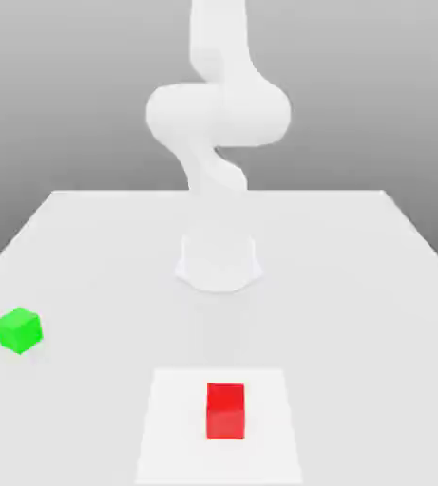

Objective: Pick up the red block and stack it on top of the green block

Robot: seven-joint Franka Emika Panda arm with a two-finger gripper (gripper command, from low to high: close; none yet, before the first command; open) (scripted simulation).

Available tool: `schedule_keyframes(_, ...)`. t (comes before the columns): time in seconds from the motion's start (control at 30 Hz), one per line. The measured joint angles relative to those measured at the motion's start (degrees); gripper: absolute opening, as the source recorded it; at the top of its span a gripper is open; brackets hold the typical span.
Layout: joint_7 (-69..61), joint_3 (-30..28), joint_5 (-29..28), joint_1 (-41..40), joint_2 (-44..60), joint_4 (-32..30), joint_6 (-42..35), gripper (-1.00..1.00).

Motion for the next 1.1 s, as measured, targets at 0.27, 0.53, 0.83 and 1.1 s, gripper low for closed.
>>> schedule_keyframes(0.27,0.67,0.49,-0.21,-0.05,17.03,-7.74,9.04,0.0)
schedule_keyframes(0.53,1.21,0.68,-0.3,0.17,33.65,-15.31,17.86,0.0)
schedule_keyframes(0.83,1.62,0.35,-0.38,0.75,52.34,-19.03,30.39,0.0)
schedule_keyframes(1.1,1.88,0.26,-0.69,0.79,57.08,-18.37,34.42,-1.0)
